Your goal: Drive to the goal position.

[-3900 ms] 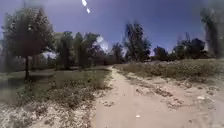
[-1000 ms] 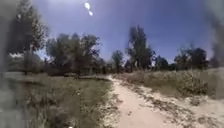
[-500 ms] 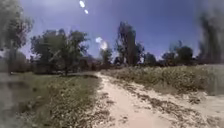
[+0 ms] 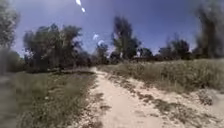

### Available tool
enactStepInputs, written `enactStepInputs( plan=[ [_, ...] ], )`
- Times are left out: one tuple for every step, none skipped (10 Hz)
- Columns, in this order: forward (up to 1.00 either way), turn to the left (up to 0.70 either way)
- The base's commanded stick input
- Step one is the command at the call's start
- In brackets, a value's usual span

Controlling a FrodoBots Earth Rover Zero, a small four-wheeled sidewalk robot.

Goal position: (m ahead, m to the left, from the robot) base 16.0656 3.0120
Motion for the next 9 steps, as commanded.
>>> enactStepInputs(
  plan=[
    [0.85, -0.16],
    [0.85, 0.00],
    [0.85, 0.00],
    [0.85, 0.00],
    [0.85, 0.00],
    [0.85, 0.00],
    [0.85, 0.02],
    [0.85, 0.11],
    [0.85, 0.27]
  ],
)
